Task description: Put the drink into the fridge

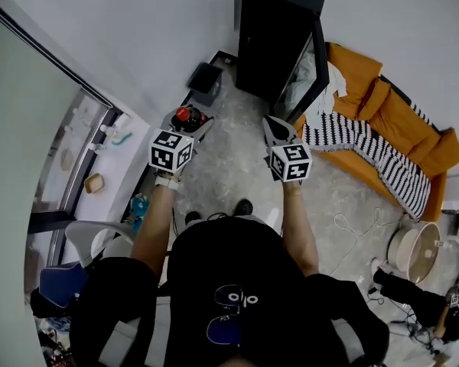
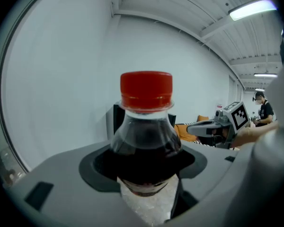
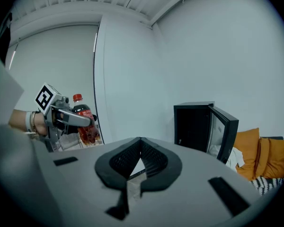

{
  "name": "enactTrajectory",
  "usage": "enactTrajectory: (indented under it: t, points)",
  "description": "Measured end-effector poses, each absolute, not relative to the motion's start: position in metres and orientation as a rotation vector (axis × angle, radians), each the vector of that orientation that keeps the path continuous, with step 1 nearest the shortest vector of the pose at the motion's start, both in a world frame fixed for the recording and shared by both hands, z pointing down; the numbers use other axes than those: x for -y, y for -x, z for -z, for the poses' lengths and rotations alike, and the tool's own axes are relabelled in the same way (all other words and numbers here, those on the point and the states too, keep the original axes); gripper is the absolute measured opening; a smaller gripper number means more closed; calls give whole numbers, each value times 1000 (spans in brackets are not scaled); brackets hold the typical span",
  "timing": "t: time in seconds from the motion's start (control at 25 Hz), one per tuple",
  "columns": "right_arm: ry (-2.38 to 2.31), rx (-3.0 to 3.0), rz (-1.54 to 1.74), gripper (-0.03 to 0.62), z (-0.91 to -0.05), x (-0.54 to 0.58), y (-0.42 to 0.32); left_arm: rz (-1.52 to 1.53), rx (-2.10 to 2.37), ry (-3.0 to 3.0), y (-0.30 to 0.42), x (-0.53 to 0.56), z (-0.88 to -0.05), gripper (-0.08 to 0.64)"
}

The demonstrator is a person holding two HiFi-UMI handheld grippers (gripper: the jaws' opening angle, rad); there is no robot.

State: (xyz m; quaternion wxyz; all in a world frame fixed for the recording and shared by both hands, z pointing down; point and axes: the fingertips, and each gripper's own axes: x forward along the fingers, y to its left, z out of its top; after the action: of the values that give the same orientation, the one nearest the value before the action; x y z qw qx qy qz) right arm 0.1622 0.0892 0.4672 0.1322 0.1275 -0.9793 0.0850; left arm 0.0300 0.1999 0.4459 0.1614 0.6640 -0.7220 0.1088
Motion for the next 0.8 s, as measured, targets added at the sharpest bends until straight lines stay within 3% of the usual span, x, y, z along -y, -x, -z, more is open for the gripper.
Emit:
enactTrajectory:
  t: [0.48,0.8]
  points:
    - [-360,2831,-268,8,-482,-41,-171,-311,2072,-1839,-36,-172,-460,305]
    - [-404,2798,-225,6,-489,-27,-129,-278,2029,-1901,9,-142,-470,305]
